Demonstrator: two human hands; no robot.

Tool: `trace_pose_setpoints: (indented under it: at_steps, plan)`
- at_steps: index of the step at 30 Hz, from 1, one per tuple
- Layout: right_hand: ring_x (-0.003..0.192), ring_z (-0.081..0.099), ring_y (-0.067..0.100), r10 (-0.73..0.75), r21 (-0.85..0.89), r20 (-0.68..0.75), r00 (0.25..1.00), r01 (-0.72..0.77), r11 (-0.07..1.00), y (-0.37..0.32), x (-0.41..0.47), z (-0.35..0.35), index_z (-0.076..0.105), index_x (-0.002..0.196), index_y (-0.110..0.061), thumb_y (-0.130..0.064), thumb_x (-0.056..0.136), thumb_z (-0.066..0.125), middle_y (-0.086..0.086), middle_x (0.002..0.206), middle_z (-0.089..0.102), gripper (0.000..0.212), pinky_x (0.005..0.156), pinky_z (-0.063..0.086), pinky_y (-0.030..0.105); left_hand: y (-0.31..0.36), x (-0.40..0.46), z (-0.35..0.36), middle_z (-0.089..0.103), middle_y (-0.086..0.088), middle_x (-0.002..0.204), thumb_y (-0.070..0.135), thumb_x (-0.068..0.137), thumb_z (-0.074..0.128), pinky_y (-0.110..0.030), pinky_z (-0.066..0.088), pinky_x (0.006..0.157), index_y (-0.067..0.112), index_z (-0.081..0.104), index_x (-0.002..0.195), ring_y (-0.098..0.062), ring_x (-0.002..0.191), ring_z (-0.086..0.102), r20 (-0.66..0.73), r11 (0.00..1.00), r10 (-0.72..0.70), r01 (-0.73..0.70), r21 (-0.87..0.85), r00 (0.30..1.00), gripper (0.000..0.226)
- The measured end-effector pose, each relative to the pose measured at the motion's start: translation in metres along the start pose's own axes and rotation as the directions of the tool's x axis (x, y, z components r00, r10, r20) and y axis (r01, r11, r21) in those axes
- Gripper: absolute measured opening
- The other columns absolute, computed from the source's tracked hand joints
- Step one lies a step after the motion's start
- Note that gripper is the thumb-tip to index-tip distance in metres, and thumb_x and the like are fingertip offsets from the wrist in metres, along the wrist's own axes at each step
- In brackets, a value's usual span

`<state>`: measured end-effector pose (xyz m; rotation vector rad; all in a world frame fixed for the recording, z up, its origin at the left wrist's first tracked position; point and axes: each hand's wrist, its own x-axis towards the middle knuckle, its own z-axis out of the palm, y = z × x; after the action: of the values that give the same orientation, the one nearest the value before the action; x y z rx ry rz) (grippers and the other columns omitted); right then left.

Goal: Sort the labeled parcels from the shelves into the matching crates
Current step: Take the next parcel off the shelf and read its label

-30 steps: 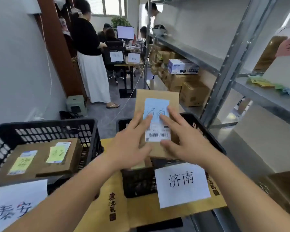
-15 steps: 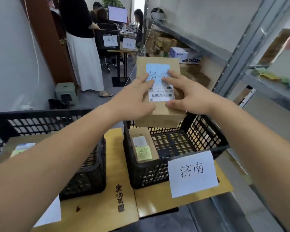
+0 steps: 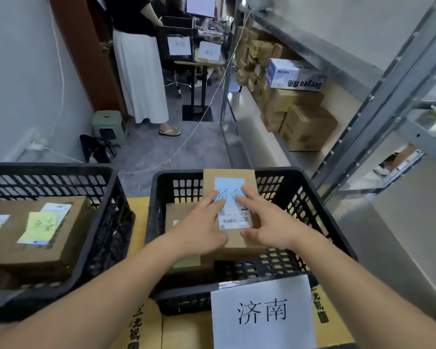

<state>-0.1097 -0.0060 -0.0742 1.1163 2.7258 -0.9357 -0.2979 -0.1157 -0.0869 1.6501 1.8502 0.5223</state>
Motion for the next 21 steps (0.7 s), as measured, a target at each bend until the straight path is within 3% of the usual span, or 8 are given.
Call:
trace_pose_setpoints:
  at_steps: [8,12,17,21]
  plan:
    - [0.155,0.006,0.008,-0.015,0.069,0.192,0.981,0.002,0.998,0.084,0.039,0.027,0.018,0.163,-0.029,-0.028,0.091,0.074,-0.021,0.168,-0.007,0.092,0.124,0.012,0.025,-0.013,0.049,0.063,-0.003,0.014,0.167,0.045,0.088,0.068,-0.02,0.015,0.115,0.023,0.016,0.16,-0.01,0.151,0.014,0.091,0.987,-0.157,0.153,0.045,0.983,0.092]
    - [0.155,0.008,0.008,-0.006,0.063,0.236,0.972,-0.009,0.998,0.109,0.057,0.031,0.018,0.163,-0.028,-0.027,0.09,0.074,-0.02,0.169,-0.007,0.092,0.124,0.013,0.026,-0.015,0.071,0.079,-0.001,0.009,0.168,0.039,0.087,0.07,-0.017,0.012,0.113,0.019,0.017,0.16,-0.011,0.152,0.014,0.116,0.98,-0.198,0.196,0.026,0.973,0.092]
    - [0.156,0.007,0.01,-0.024,0.027,0.293,0.956,0.017,0.999,0.121,0.074,0.051,0.015,0.164,-0.024,-0.033,0.092,0.072,-0.014,0.17,-0.011,0.093,0.118,0.006,0.018,-0.027,0.085,0.095,0.0,0.005,0.169,0.039,0.084,0.071,-0.026,0.023,0.12,0.018,0.018,0.16,-0.015,0.152,0.02,0.158,0.96,-0.274,0.258,0.111,0.949,0.095]
    - [0.156,0.007,0.01,-0.02,0.06,0.293,0.956,0.003,0.998,0.126,0.089,0.065,0.016,0.164,-0.021,-0.024,0.091,0.073,-0.011,0.171,-0.009,0.093,0.115,0.006,0.014,-0.033,0.094,0.098,0.006,0.003,0.169,0.04,0.083,0.07,-0.032,0.031,0.118,0.021,0.026,0.157,-0.019,0.149,0.029,0.138,0.931,-0.325,0.29,0.223,0.936,0.088]
